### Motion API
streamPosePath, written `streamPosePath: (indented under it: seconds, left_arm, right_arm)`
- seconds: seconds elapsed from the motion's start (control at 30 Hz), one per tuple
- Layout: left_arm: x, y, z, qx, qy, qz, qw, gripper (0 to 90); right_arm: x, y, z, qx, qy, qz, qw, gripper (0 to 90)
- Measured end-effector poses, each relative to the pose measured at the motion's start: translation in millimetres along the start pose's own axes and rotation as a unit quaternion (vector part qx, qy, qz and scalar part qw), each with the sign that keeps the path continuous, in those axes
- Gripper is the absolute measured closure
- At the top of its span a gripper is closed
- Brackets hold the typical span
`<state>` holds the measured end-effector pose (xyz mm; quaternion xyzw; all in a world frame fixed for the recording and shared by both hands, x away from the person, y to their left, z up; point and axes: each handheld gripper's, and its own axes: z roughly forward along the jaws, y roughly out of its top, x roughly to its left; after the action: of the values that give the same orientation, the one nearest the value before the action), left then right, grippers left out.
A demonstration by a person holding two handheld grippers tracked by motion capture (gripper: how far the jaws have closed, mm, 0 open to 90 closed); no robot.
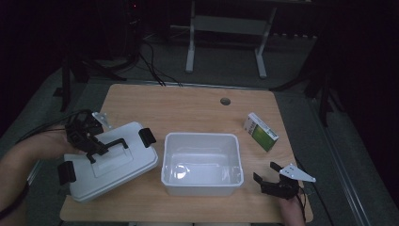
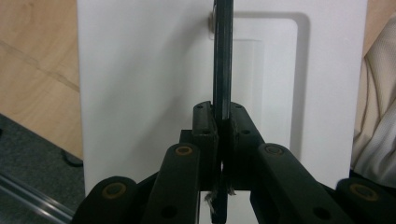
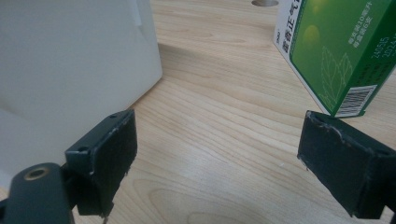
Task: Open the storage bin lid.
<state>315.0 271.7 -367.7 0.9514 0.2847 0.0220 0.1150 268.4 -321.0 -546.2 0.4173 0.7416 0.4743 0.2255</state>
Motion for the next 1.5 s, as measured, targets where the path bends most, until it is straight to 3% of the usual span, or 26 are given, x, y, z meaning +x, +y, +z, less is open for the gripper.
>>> streamPosePath:
  seconds: [0.17,0.43,0.67,0.73,0.87,1.17,1.5]
  left_arm:
    - [2.4,-1.3,17.7,-0.003,-0.003,-0.008,1.0000,83.8]
    - [7.3,2.4,51.9,-0.004,-0.010,-0.004,0.9999,83.8]
    - [14.5,6.6,78.9,-0.011,-0.015,-0.020,0.9996,83.8]
    - [16.2,8.8,85.1,-0.011,-0.007,-0.027,0.9996,83.8]
    - [20.0,10.3,93.2,-0.002,0.000,-0.038,0.9993,83.8]
    - [22.3,7.0,100.3,-0.007,0.007,-0.051,0.9987,83.8]
    - [23.3,-1.4,109.7,0.006,-0.003,-0.061,0.9981,83.7]
  right_arm:
    - [0.7,0.1,0.7,0.002,0.000,-0.001,1.0000,11.5]
    - [1.6,0.2,1.0,0.003,-0.001,-0.001,1.0000,11.5]
    - [1.7,-0.3,1.1,0.005,0.000,-0.005,1.0000,11.5]
    - [1.9,-0.2,1.4,0.005,0.000,-0.006,1.0000,11.5]
    - [2.0,-0.3,1.2,0.004,0.000,-0.007,1.0000,11.5]
    - [2.2,-0.3,1.5,0.005,0.001,-0.009,0.9999,11.5]
    - [2.4,0.3,1.1,0.003,0.001,-0.008,1.0000,11.5]
